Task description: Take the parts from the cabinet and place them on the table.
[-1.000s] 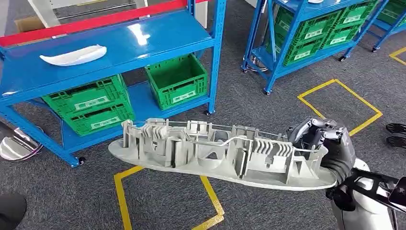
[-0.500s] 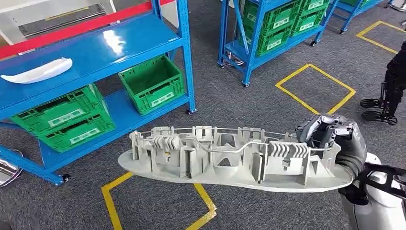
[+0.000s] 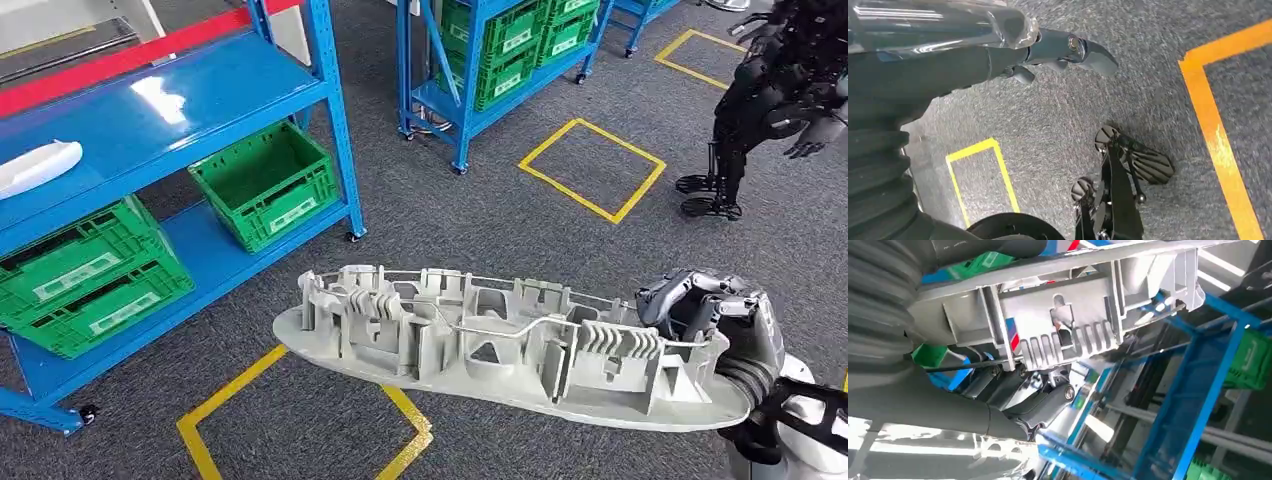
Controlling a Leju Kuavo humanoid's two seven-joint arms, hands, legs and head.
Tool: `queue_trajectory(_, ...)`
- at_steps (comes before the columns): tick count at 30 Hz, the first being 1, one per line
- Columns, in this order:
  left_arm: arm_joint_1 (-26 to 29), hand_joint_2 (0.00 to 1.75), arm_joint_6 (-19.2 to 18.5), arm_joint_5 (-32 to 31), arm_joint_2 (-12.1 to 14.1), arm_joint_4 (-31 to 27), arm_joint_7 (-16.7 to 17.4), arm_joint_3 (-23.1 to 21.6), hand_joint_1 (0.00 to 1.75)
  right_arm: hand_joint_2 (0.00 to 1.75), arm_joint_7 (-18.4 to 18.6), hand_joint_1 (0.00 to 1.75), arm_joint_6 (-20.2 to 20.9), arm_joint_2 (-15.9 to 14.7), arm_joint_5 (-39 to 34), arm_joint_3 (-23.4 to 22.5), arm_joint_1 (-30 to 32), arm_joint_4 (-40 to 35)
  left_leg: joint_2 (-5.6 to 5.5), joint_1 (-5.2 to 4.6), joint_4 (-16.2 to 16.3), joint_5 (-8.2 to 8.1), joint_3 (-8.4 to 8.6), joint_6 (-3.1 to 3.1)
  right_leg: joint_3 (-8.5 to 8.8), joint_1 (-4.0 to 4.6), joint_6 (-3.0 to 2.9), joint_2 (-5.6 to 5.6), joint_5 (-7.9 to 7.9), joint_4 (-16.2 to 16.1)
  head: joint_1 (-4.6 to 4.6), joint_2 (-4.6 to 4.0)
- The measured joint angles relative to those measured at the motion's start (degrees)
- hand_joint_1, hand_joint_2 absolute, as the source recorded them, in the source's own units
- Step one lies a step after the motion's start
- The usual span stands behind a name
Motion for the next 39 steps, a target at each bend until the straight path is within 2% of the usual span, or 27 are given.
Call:
queue_trajectory(1,0.00,1.75,-0.07,-0.24,0.13,0.00,0.09,-0.02,0.00,1.75,-0.33,1.75,-0.20,0.04,0.35,-0.41,0.50,-0.61,0.48,0.03,0.11,-0.15,0.13,-0.22,3.35,-0.04,0.00,-0.91,2.21,-5.91,0.00,0.02)
queue_trajectory(2,-0.03,1.75,-0.07,-0.31,0.36,-0.02,0.09,-0.02,0.00,1.75,-0.63,1.75,-0.22,0.11,0.68,-0.76,1.01,-1.07,0.93,-0.19,0.38,-0.40,0.23,-0.61,6.22,-0.02,0.00,-3.14,3.01,-11.35,0.00,0.02)
queue_trajectory(7,-0.23,1.75,-0.79,-0.09,0.87,-0.22,-0.35,-0.02,0.00,1.75,-1.90,1.75,-0.11,0.35,1.62,-1.40,2.81,-1.83,3.01,-0.46,0.52,-0.78,0.23,-1.77,5.84,0.37,-1.81,-1.01,2.90,-11.47,-0.11,0.02)
queue_trajectory(8,-0.34,1.75,-0.96,-0.02,0.85,-0.22,-0.44,-0.02,0.00,1.75,-1.96,1.75,0.09,0.33,1.62,-1.57,2.84,-2.01,1.75,-0.18,1.14,-1.65,-0.25,-2.18,5.87,0.09,-2.11,-0.67,3.08,-11.56,-0.11,0.02)
queue_trajectory(9,-0.37,1.75,-1.11,-0.02,0.81,-0.22,-0.48,-0.04,0.00,1.75,-2.03,1.75,0.33,0.33,1.57,-1.81,2.68,-2.16,-0.76,-0.05,4.14,-3.87,-1.39,-2.37,5.77,0.07,-2.55,-0.25,3.19,-11.56,-0.31,0.02)
queue_trajectory(10,-0.32,1.75,-1.07,0.02,0.79,-0.22,-0.48,-0.04,0.00,1.75,-2.03,1.75,0.44,0.35,1.44,-1.86,2.49,-2.18,-2.08,0.01,8.70,-6.31,-3.41,-2.45,5.60,0.08,-2.72,0.17,3.28,-11.55,-0.31,0.02)
queue_trajectory(12,-0.20,1.75,-1.07,0.09,0.74,-0.22,-0.37,-0.04,0.00,1.75,-2.03,1.75,0.83,0.44,1.07,-2.01,2.46,-2.18,-2.97,-0.07,18.25,-10.07,-8.14,-2.46,5.20,0.27,-2.98,1.22,3.48,-11.53,-0.37,0.02)
queue_trajectory(13,-0.18,1.75,-1.09,0.15,0.70,-0.22,-0.13,-0.04,0.00,1.75,-2.03,1.75,1.01,0.44,0.94,-2.18,2.49,-2.18,-3.00,-0.07,20.01,-10.07,-9.15,-2.40,5.08,0.35,-3.04,1.80,3.58,-11.52,-0.39,0.02)
queue_trajectory(14,-0.15,1.75,-1.09,0.15,0.63,-0.20,0.09,-0.04,0.00,1.75,-2.03,1.75,1.31,0.44,0.83,-2.27,2.54,-2.21,-3.01,-0.06,18.57,-8.62,-8.56,-2.23,5.08,0.44,-3.00,2.43,3.67,-11.52,-0.39,0.02)
queue_trajectory(16,-0.14,1.75,-1.09,0.15,0.55,-0.20,0.52,-0.04,0.00,1.75,-1.99,1.75,1.75,0.44,0.57,-2.34,2.55,-2.57,-3.82,-0.09,8.89,-3.28,-3.72,-1.65,5.22,0.52,-2.83,3.75,3.82,-11.51,-0.39,0.02)
queue_trajectory(17,-0.14,1.75,-1.09,0.22,0.57,-0.22,0.63,-0.04,0.00,1.75,-1.81,1.75,1.84,0.44,0.52,-2.34,2.47,-2.91,-5.50,-0.15,3.74,-1.09,-1.03,-1.20,5.27,0.49,-2.72,4.29,3.90,-11.51,-0.39,0.02)
queue_trajectory(18,-0.18,1.75,-1.09,0.22,0.74,-0.22,0.77,-0.04,0.00,1.75,-1.55,1.75,1.97,0.44,0.50,-2.32,2.28,-3.17,-8.17,-0.17,1.21,-1.45,0.20,-0.89,5.13,0.61,-2.52,4.61,4.02,-11.44,-0.33,0.02)
queue_trajectory(20,-0.14,1.75,-1.09,0.24,0.72,-0.22,0.81,-0.04,0.00,1.75,-0.98,1.75,2.08,0.50,0.52,-2.25,1.68,-3.39,-7.22,-0.32,0.63,-1.45,0.23,-1.08,4.50,0.35,-1.83,5.90,4.44,-11.43,-0.39,0.02)
queue_trajectory(22,-0.25,1.75,-1.11,0.31,0.74,-0.22,0.81,-0.04,0.00,1.75,-0.72,1.75,2.08,0.46,0.55,-2.25,1.50,-3.87,-5.93,-0.52,0.32,-1.04,0.34,-0.58,4.21,0.10,-0.93,7.21,4.94,-11.79,-0.37,0.02)
queue_trajectory(23,-0.36,1.75,-1.27,0.31,0.65,-0.22,0.81,-0.04,0.00,1.75,-0.59,1.75,2.08,0.37,0.44,-2.29,1.43,-4.09,-5.10,0.00,-0.23,-0.49,0.97,-0.23,3.88,0.01,-1.00,5.89,4.54,-10.91,-0.35,0.00)
queue_trajectory(24,-0.37,1.75,-1.53,0.40,0.66,-0.22,0.65,-0.04,0.00,1.75,-0.55,1.75,2.08,0.20,0.17,-2.29,1.11,-4.22,-4.55,-0.09,-0.35,-0.45,0.87,-0.04,2.85,0.42,-0.88,3.01,3.04,-9.15,-0.11,0.02)
queue_trajectory(25,-0.32,1.75,-1.62,0.57,0.66,-0.22,0.37,0.00,0.00,1.75,-0.55,1.75,2.12,0.13,-0.20,-2.29,0.80,-4.33,-3.75,-0.10,-0.32,-0.39,0.87,0.05,1.10,0.42,-0.60,1.49,0.54,-5.15,0.04,0.02)
queue_trajectory(27,-0.23,1.75,-1.73,0.64,0.57,-0.22,-0.09,0.07,0.00,1.75,-0.63,1.75,2.16,0.11,-0.85,-2.29,0.93,-4.35,-2.15,-0.12,-0.27,-0.41,0.73,0.06,-3.40,0.29,-0.08,0.71,-3.76,4.99,0.06,0.02)
queue_trajectory(28,-0.23,1.75,-1.79,0.63,0.52,-0.22,-0.09,0.07,0.00,1.75,-0.68,1.75,2.19,-0.04,-1.07,-2.32,0.93,-4.35,-1.38,-0.12,-0.26,-0.43,0.71,0.03,-4.58,0.18,0.09,0.65,-4.18,7.66,0.13,0.02)
queue_trajectory(29,-0.24,1.75,-1.86,0.64,0.46,-0.22,-0.17,0.04,0.00,1.75,-0.74,1.75,2.21,-0.33,-1.29,-2.36,0.93,-4.35,-0.72,-0.10,-0.25,-0.51,0.73,-0.07,-4.13,0.06,0.16,0.55,-3.42,7.04,0.11,0.02)
queue_trajectory(31,-0.31,1.75,-2.16,0.61,0.31,-0.22,-0.24,0.04,0.00,1.75,-0.76,1.75,2.23,-0.81,-1.73,-2.62,0.90,-4.52,0.45,0.02,-0.16,-0.80,1.02,-0.39,0.85,-0.15,0.28,-0.31,0.78,-1.86,0.13,0.02)
queue_trajectory(32,-0.34,1.75,-2.25,0.55,0.24,-0.22,-0.26,0.04,0.00,1.75,-0.74,1.75,2.25,-1.07,-1.99,-2.80,0.79,-4.72,0.94,0.07,0.03,-1.11,1.24,-0.73,4.52,-0.22,0.41,-1.96,3.10,-8.34,0.13,0.02)
queue_trajectory(33,-0.38,1.75,-2.30,0.55,0.42,-0.26,-0.46,0.04,0.00,1.75,-0.63,1.75,2.30,-1.29,-2.32,-2.82,0.52,-4.74,1.36,-0.35,0.28,-1.43,1.24,-1.19,5.86,0.06,0.36,-4.40,2.29,-11.09,0.22,0.02)
queue_trajectory(34,-0.45,1.75,-2.32,0.55,0.48,-0.24,-0.65,0.04,0.00,1.75,-0.48,1.75,2.30,-1.46,-2.69,-2.91,0.39,-4.83,1.64,-0.58,0.54,-1.69,1.08,-1.45,5.97,0.13,-0.46,-3.13,2.77,-11.21,0.20,0.00)
queue_trajectory(37,-0.58,1.75,-2.49,0.55,0.46,-0.26,-1.09,0.04,0.00,1.75,-0.33,1.75,2.32,-2.38,-3.52,-3.63,0.40,-4.92,2.91,-0.48,0.41,-1.69,1.26,-1.76,5.35,0.40,-1.33,-1.68,2.77,-10.95,0.11,0.02)
queue_trajectory(38,-0.69,1.75,-2.49,0.55,0.41,-0.24,-1.18,0.02,0.00,1.75,-0.31,1.75,2.34,-2.78,-3.70,-3.96,0.40,-5.16,2.75,-0.31,0.60,-2.22,0.99,-2.22,5.44,0.02,-1.78,-1.19,3.01,-11.13,0.09,0.02)
queue_trajectory(39,-0.82,1.75,-2.56,0.53,0.37,-0.24,-1.20,0.02,0.00,1.75,-0.31,1.75,2.36,-3.17,-3.96,-4.19,0.24,-5.31,0.37,-0.12,2.30,-3.72,0.35,-2.46,5.39,0.02,-1.98,-0.79,3.03,-11.13,0.00,0.02)
